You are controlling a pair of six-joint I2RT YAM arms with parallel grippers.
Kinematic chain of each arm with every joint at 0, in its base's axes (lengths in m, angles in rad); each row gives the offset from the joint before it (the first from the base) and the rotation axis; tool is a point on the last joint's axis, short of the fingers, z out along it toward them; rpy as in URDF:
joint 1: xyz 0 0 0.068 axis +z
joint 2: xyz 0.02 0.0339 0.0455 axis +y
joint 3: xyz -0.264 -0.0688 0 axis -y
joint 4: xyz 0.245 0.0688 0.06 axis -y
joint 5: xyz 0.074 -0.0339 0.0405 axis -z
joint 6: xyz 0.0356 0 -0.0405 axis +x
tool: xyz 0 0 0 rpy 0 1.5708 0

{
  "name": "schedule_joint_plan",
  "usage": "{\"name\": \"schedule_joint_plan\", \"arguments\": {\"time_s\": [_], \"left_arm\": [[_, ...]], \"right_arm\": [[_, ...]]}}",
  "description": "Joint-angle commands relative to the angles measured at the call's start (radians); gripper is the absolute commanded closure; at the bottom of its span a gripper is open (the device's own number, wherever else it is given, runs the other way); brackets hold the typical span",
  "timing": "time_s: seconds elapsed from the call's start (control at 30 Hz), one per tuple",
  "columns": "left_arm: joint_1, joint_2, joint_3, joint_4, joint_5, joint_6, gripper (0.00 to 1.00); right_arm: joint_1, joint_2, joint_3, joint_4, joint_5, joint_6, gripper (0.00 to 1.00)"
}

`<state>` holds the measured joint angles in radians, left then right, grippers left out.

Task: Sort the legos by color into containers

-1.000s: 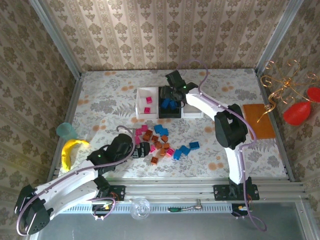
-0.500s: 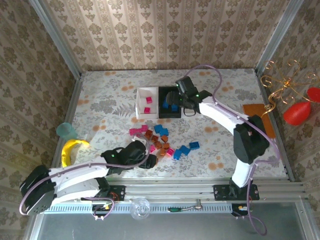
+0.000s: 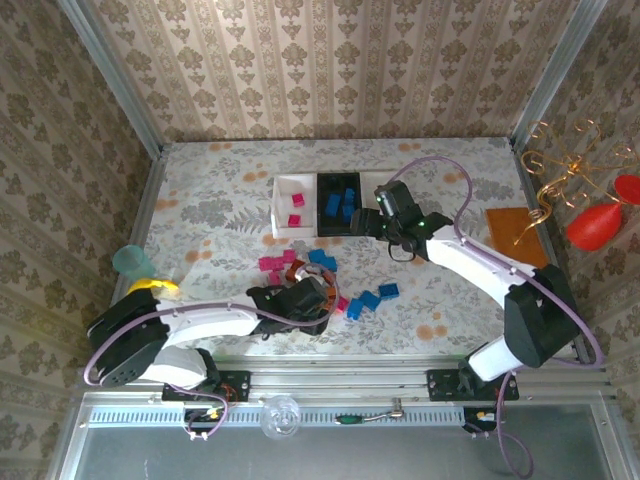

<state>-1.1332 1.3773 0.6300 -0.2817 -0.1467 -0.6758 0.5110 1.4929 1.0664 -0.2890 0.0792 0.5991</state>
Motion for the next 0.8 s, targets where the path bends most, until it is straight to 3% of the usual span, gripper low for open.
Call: {"name": "schedule_joint_plan", "arguments": {"time_s": [0.0,0.33,0.5,0.63,0.77], "left_arm": [[-0.019,0.026,0.033,-0.067,-0.035,0.015,0.37],[-0.051,0.028,0.051,-0.088,-0.047,0.018,0.59],[-0.044,-0.017,0.083,-0.087,-0.041,0.030,0.63],[0.049,-0.030,0.169,-0.024,0.027,0.100,0.63],[0.153,0.063,0.362,0.012,0.088,0.209,0.63]], "right_arm": [[0.001,-0.056,-0.021,0.019,0.025,0.004,0.24],[-0.012,-0.118,-0.081,0.024,0.049,0.014,0.24],[-0.027,-0.189,-0.151,0.020,0.074,0.023,0.23],[-0.043,-0.277,-0.251,0.026,0.098,0.045,0.23],[-0.046,-0.353,-0.324,0.013,0.114,0.059,0.23]]}}
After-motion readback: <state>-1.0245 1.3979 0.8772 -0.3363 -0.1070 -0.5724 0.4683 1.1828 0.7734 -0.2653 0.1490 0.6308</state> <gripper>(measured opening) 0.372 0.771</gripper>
